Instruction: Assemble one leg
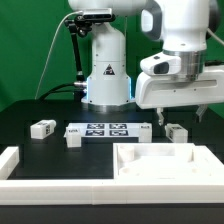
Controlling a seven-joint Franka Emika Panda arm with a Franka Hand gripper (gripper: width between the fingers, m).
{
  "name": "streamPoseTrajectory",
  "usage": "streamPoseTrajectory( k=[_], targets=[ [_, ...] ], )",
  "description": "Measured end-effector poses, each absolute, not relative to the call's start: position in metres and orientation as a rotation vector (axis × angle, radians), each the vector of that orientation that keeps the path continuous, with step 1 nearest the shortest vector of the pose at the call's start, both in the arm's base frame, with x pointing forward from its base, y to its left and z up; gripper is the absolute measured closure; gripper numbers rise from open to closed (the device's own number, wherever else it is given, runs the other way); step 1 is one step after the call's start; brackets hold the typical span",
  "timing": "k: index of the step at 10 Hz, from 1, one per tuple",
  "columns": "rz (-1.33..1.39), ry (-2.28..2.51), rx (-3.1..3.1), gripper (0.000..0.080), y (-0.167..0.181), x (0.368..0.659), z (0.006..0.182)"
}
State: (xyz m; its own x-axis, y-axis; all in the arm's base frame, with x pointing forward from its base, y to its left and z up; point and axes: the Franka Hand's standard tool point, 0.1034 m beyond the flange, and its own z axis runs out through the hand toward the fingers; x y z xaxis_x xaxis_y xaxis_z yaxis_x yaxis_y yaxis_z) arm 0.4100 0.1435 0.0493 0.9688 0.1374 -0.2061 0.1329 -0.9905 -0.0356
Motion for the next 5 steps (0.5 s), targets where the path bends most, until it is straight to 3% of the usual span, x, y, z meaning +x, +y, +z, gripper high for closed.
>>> streamPoseTrajectory(
  k=[5],
  targets=[
    [0.954, -0.195, -3.010, 0.0150, 0.1404, 0.4059, 0.0468]
  ],
)
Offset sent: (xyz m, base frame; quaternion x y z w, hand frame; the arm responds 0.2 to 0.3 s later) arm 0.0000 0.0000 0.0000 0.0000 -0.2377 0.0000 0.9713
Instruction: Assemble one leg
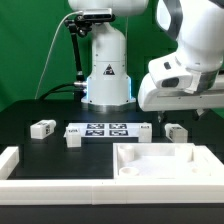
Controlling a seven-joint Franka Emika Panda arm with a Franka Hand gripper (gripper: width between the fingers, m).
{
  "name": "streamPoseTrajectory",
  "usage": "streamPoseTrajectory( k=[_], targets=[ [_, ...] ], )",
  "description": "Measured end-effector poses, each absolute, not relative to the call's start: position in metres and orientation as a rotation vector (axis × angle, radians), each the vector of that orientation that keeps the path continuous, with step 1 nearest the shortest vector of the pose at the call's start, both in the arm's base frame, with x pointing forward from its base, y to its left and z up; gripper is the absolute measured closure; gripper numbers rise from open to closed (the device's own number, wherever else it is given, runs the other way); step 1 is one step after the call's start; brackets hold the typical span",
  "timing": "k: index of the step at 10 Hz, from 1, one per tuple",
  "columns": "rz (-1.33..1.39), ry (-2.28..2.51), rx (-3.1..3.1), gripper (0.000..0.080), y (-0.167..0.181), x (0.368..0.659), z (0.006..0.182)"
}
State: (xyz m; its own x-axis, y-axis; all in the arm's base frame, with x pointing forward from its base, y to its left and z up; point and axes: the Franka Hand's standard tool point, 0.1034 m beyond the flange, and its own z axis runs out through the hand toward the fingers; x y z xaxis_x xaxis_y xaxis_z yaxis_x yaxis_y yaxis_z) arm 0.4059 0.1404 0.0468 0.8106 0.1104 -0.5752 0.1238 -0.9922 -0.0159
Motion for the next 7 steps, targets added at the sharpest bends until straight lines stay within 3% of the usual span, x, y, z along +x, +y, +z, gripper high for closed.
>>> streamPoseTrajectory(
  k=[5, 7],
  targets=[
    [-1.461, 0.180, 2.712, 0.0150, 0.135, 0.387, 0.029],
    [-1.416, 0.175, 2.741, 0.0150, 0.135, 0.390, 0.021]
  ],
)
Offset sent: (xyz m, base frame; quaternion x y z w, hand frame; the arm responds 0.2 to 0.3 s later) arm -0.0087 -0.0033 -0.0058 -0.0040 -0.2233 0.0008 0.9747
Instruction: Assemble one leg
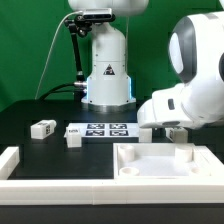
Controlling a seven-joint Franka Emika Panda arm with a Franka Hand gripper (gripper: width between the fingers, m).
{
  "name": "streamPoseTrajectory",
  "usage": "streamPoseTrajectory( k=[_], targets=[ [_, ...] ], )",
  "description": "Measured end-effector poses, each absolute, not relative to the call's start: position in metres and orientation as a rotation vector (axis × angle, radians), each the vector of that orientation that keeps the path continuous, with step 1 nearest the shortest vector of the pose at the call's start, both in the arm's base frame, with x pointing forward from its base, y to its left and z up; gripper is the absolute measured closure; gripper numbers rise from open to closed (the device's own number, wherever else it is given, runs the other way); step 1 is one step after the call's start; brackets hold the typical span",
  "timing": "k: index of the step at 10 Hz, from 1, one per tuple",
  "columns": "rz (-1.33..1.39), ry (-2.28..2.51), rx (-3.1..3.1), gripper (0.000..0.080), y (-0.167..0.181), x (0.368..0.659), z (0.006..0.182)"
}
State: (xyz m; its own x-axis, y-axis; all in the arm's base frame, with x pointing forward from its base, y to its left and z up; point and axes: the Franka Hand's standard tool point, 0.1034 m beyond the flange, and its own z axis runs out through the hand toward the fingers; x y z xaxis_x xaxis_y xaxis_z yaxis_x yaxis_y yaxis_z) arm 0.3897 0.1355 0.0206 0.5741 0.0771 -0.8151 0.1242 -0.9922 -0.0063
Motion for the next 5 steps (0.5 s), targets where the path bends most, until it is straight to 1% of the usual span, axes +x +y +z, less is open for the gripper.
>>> streamPoseTrajectory(
  k=[3, 5],
  targets=[
    [-1.403, 0.176, 2.748, 0.0150, 0.136, 0.384, 0.010],
    [-1.399, 0.173, 2.750, 0.0150, 0.135, 0.380, 0.006]
  ],
)
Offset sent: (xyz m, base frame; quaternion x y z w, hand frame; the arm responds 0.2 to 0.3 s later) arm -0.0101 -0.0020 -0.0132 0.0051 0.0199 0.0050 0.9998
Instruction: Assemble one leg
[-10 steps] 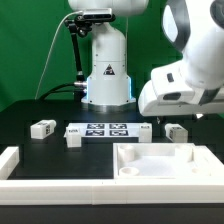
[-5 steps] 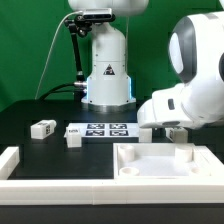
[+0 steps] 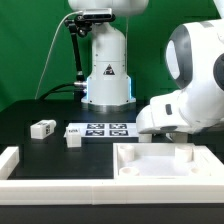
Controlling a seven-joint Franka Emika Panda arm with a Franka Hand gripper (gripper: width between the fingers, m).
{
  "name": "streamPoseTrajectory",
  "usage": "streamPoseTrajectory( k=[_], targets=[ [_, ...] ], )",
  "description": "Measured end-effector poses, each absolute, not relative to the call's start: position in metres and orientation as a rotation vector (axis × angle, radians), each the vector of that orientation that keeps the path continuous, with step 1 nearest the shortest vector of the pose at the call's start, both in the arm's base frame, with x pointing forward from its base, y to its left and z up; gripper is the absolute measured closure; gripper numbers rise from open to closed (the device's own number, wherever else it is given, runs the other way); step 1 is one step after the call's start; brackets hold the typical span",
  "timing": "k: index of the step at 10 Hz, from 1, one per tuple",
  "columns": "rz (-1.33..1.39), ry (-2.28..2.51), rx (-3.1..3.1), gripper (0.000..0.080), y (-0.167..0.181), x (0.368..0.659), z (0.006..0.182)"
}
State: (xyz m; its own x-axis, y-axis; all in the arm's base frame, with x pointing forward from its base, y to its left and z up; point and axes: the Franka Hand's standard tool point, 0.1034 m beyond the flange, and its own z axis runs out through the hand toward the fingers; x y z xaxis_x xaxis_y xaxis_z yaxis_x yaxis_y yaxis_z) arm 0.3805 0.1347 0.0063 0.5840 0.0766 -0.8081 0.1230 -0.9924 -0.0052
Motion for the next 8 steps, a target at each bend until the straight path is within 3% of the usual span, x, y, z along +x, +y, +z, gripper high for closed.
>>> streamPoseTrajectory(
  k=[1, 3, 4, 5, 8],
  targets=[
    [-1.401, 0.172, 2.748, 0.0150, 0.1346, 0.3795, 0.0059],
    [-1.401, 0.172, 2.748, 0.0425, 0.1345, 0.3797, 0.0059],
    [-1.401, 0.172, 2.748, 0.0425, 0.1345, 0.3797, 0.0059],
    [-1.401, 0.172, 2.748, 0.0510, 0.1345, 0.3797, 0.0059],
    [-1.401, 0.172, 2.748, 0.0510, 0.1345, 0.3796, 0.0059]
  ],
)
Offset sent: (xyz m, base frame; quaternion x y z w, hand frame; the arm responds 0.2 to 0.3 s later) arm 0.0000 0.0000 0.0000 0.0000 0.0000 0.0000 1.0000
